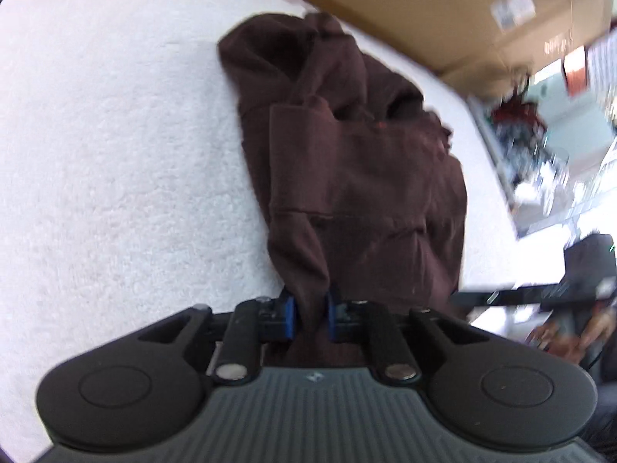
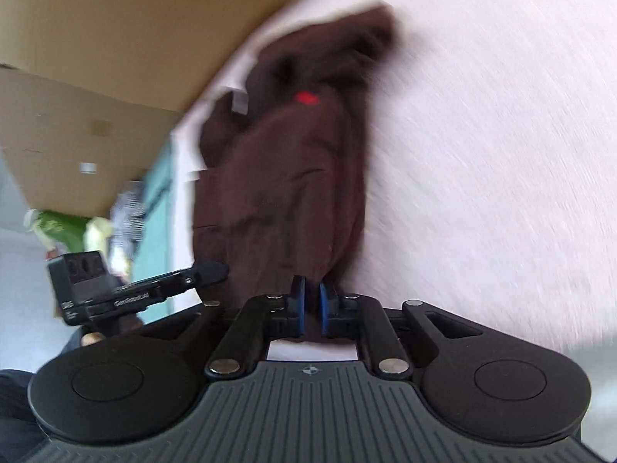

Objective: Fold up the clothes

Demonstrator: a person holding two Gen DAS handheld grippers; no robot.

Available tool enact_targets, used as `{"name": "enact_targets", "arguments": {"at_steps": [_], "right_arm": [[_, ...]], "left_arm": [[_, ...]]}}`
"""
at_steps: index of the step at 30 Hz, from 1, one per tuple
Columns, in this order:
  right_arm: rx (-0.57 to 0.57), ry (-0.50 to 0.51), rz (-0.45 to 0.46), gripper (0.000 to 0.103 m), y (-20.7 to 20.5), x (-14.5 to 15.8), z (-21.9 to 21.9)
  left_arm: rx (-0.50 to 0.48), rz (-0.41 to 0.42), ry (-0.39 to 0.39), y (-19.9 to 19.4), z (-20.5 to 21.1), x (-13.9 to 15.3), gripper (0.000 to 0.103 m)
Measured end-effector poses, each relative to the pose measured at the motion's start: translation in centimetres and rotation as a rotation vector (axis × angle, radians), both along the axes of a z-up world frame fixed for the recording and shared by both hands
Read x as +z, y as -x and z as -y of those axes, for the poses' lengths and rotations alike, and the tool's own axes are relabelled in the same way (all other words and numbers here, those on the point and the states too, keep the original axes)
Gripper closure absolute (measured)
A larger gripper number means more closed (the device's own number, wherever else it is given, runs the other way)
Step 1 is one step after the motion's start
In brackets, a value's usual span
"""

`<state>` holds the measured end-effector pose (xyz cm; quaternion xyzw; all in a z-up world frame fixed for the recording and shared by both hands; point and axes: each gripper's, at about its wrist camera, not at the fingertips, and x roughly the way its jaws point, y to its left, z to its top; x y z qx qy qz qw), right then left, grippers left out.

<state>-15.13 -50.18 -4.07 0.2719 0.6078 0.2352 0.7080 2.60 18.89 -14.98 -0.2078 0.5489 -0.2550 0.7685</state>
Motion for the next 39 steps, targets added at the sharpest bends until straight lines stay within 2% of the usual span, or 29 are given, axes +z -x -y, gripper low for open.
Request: {"name": "enact_targets", "arguments": {"at_steps": [1,2,3,5,7,9,12,15,17,20,23,25,26,27,28,29,31,36,39], "right_arm": [[-0.030,-0.003,-0.005,0.093,0.4,-0.6,0.2],[-0.054,-0.020,0.001,0.086,0.6,-0.5,0.4],[-0.063,-0.015,0.023,0.077,0.7,0.2,0.5],[-0.059,0.010,0.125,0.064,0.1,2.7,0.8],[-0.054,0.018,0.240,0.062,-1.6,5.5,1.1],[-0.067,0.038,0.339,0.059,-4.5,7.6,1.1],[-0.099,0.079,0.406,0.053,-10.0,8.4,1.0],[-0.086,0.131,0.385,0.053,-15.0,7.1,0.8],[-0.062,0.162,0.353,0.053,-17.6,6.0,0.5],[-0.018,0.185,0.297,0.052,-19.8,4.4,0.1],[0.004,0.156,0.230,0.051,-20.5,3.2,0.6],[0.023,0.105,0.171,0.050,-20.5,2.6,1.1],[0.033,0.087,0.144,0.051,-20.7,2.2,1.2],[0.043,0.071,0.118,0.057,-21.0,1.9,1.3],[0.051,0.064,0.107,0.070,-21.2,1.7,1.3],[0.057,0.061,0.116,0.098,-21.3,2.0,1.0],[0.077,0.043,0.181,0.100,-21.9,3.2,0.1],[0.067,-0.063,0.382,0.101,-23.8,8.4,-1.3],[0.042,-0.086,0.472,0.101,-25.3,10.7,-2.2]], "left_arm": [[0.022,-0.009,0.022,-0.2,-0.5,0.3,0.075],[0.043,-0.017,0.043,-0.4,-1.0,0.6,0.062],[0.045,0.016,0.039,-0.8,-1.4,1.6,0.055],[0.030,0.110,0.003,-2.1,-1.8,4.0,0.052],[0.026,0.203,-0.015,-4.3,-1.7,6.2,0.046],[0.013,0.295,-0.032,-7.3,-0.6,8.0,0.044],[-0.049,0.367,-0.088,-11.9,2.6,9.0,0.025],[-0.146,0.354,-0.165,-16.1,6.2,8.0,0.023],[-0.183,0.292,-0.187,-18.6,7.8,6.6,0.023],[-0.197,0.162,-0.171,-21.3,9.4,4.1,0.022],[-0.197,0.104,-0.189,-22.8,10.5,2.6,0.022],[-0.195,0.081,-0.163,-23.4,10.8,1.9,0.027],[-0.191,0.072,-0.149,-23.6,11.0,1.7,0.043],[-0.188,0.073,-0.144,-23.7,11.1,1.8,0.093],[-0.185,0.075,-0.139,-23.8,11.2,2.0,0.103],[-0.182,0.077,-0.135,-24.0,11.2,2.1,0.103],[-0.112,0.116,-0.095,-23.9,9.5,3.5,0.103],[0.074,0.217,0.010,-23.9,4.9,7.1,0.103],[0.208,0.249,0.023,-24.2,3.0,7.4,0.103]]}}
